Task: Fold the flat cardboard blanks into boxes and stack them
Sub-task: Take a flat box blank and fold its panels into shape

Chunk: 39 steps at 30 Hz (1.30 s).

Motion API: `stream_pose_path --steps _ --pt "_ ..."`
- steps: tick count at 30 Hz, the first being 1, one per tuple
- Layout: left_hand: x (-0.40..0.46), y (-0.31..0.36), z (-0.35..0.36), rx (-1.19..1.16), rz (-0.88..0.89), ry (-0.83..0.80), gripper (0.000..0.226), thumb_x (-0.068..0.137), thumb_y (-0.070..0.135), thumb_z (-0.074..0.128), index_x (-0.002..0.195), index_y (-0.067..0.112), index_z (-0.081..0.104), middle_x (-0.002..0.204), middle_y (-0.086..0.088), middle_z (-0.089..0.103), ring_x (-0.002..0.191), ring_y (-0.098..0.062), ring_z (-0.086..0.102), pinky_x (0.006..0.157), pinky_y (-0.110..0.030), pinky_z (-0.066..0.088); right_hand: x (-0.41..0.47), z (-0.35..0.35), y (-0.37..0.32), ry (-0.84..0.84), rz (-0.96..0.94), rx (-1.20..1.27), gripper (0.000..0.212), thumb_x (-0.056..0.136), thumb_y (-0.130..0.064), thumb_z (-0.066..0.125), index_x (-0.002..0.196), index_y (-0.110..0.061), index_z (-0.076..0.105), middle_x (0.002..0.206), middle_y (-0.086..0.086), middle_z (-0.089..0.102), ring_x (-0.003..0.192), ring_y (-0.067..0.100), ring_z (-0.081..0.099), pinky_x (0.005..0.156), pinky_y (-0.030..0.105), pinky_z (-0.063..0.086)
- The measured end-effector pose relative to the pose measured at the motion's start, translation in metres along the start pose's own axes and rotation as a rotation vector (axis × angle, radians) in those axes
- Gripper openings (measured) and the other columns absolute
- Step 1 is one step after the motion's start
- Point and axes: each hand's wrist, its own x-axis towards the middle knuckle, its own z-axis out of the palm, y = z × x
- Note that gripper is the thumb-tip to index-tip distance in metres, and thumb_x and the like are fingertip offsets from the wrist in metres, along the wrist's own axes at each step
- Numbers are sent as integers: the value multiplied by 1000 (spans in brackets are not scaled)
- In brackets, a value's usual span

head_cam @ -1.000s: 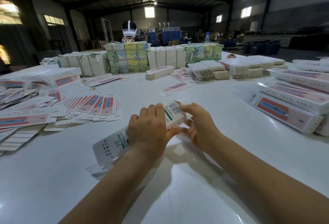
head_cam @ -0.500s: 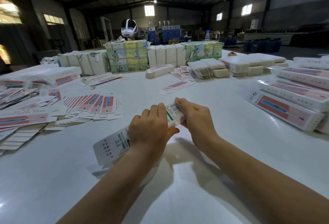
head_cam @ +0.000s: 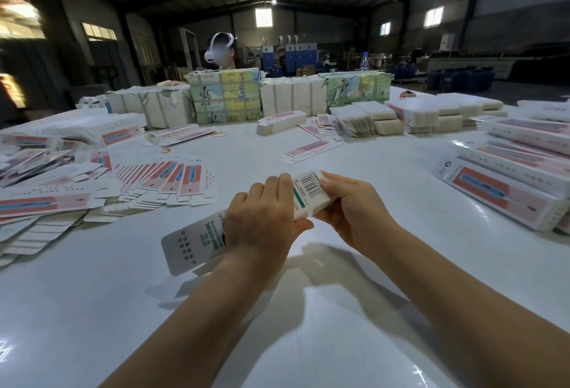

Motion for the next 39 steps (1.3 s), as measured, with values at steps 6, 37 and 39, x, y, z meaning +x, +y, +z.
stream_pose_path --steps 6,37,39 --pt "-1 -1 2 59 44 -17 77 49 57 85 101 4 67 78 -7 66 60 -22 62 51 -27 51 -5 2 8 79 -197 -430 42 96 -9 47 75 -32 76 74 -4 73 80 20 70 67 30 60" --pt "-4 -3 3 49 117 50 75 45 52 89 99 3 69 81 -9 69 60 -24 64 51 -27 51 6 -11 0 -2 81 -60 38 88 6 47 68 -8 76 80 16 73 72 27 72 68 35 61" --pt "-4 -2 3 38 117 55 75 46 51 89 99 3 69 82 -9 69 61 -24 64 50 -28 51 5 -9 2 49 -6 -144 33 88 7 51 72 -9 76 78 13 74 76 29 72 67 36 60"
